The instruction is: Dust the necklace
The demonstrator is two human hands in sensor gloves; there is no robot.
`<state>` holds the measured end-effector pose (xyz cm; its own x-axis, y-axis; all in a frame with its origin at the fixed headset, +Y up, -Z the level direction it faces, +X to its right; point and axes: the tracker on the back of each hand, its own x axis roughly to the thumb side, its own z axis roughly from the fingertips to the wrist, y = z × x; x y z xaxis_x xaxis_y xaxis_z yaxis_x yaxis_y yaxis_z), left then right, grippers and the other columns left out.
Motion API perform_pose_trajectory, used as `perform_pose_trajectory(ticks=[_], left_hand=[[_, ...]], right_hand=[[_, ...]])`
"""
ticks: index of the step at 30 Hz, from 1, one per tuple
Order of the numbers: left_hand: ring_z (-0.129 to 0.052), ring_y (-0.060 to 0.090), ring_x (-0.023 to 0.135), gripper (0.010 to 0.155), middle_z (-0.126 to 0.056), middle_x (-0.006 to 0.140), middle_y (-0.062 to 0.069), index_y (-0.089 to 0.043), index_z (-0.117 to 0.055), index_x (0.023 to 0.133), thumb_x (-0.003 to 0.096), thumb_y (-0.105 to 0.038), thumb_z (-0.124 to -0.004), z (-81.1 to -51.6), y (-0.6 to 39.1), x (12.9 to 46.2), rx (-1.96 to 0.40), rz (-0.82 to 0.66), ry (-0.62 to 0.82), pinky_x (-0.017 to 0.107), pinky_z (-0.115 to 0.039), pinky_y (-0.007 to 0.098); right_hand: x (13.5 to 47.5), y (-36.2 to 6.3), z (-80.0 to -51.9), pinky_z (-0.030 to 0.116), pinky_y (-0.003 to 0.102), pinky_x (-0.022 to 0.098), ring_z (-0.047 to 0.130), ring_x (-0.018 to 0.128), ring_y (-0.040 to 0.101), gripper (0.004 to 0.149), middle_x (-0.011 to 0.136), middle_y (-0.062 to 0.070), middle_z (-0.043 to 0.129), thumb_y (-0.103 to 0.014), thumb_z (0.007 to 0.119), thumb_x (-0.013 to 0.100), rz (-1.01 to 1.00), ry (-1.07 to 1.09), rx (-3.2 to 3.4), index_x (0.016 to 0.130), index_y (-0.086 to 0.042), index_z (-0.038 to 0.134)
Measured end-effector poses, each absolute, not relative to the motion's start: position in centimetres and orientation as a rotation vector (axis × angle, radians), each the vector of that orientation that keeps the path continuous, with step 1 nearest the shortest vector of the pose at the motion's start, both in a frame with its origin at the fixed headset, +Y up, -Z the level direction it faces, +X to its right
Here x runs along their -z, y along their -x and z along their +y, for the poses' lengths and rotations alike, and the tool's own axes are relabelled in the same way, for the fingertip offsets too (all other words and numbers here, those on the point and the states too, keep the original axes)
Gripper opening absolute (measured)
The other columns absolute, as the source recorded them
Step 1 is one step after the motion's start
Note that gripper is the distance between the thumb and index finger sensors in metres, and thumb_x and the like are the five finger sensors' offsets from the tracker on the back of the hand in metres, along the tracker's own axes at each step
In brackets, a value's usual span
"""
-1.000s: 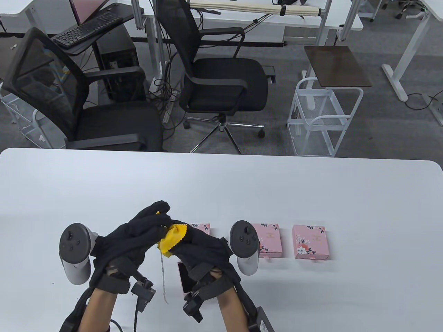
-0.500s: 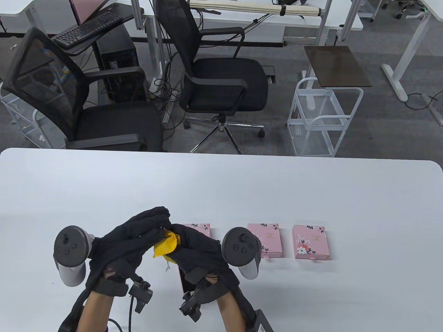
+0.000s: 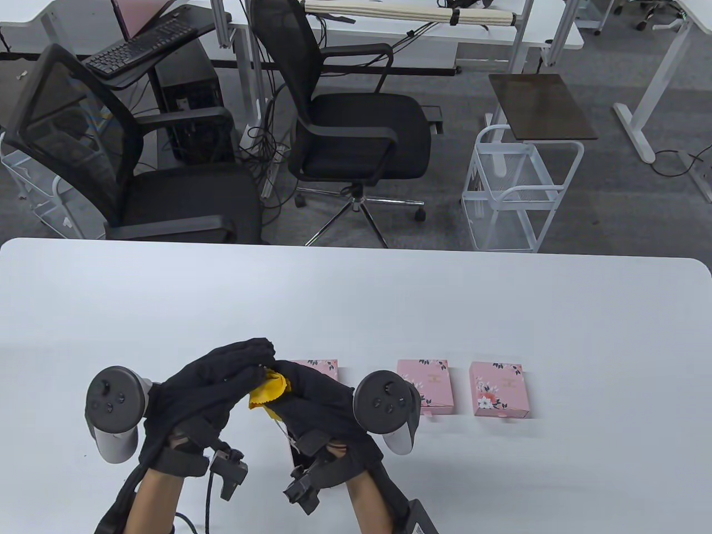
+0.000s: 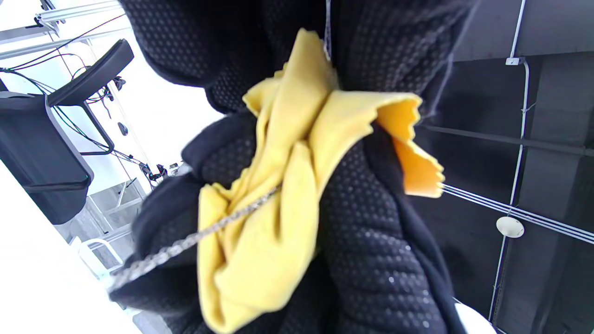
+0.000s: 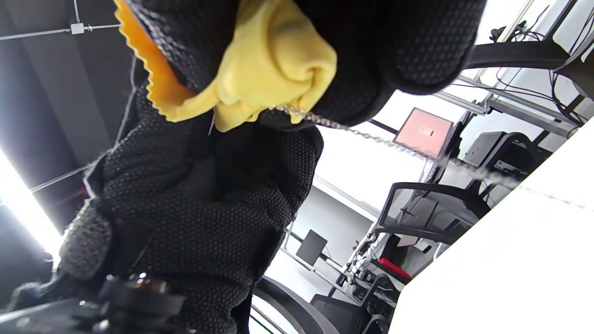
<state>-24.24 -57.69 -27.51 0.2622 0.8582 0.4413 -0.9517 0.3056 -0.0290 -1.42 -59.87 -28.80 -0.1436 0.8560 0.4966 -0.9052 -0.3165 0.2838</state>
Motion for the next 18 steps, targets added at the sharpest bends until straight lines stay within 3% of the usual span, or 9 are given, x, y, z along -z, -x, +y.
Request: perform_pose_trajectory(ticks=[3,10,16,18], left_hand=[[-0.089,0.029,0.085,0.035,-0.096,0.095,0.003,-0.031,-0.095,0.084,0.0507,-0.043,-0.092,-57.7,24.16,27.46,-1.243,-0.412,-0.276,0.061,-0.079,0.049],[-0.09,0.029,0.084,0.036,-0.097,0.094,0.003,-0.031,-0.095,0.084,0.0507,-0.043,-0.092,-57.71,24.05,27.34,-1.238,-0.414,-0.291,0.061,-0.079,0.049],[-0.089,0.028,0.085,0.035,-0.098,0.093,0.002,-0.031,-0.095,0.084,0.0507,-0.043,-0.092,-57.69,24.06,27.21,-1.239,-0.406,-0.316,0.061,-0.079,0.048],[-0.09,0.027,0.084,0.035,-0.098,0.092,-0.001,-0.031,-0.095,0.084,0.0506,-0.043,-0.092,-57.65,24.06,27.12,-1.236,-0.406,-0.329,0.061,-0.079,0.048]], right_hand=[[28.72,1.48,-59.73,0.075,0.055,0.057,0.089,0.069,0.043,0.038,0.09,0.021,0.086,-0.026,0.078,0.063,-0.1,-0.717,-1.768,0.098,-0.012,0.076],[28.61,1.56,-59.97,0.077,0.053,0.054,0.092,0.062,0.039,0.038,0.083,0.018,0.09,-0.033,0.081,0.063,-0.14,-0.669,-1.803,0.095,-0.012,0.079],[28.47,1.74,-59.78,0.074,0.055,0.058,0.089,0.07,0.043,0.038,0.09,0.02,0.087,-0.026,0.08,0.063,-0.138,-0.709,-1.813,0.097,-0.012,0.077],[28.43,1.76,-59.94,0.076,0.053,0.056,0.091,0.066,0.04,0.038,0.086,0.019,0.089,-0.029,0.081,0.062,-0.165,-0.681,-1.82,0.096,-0.012,0.078]])
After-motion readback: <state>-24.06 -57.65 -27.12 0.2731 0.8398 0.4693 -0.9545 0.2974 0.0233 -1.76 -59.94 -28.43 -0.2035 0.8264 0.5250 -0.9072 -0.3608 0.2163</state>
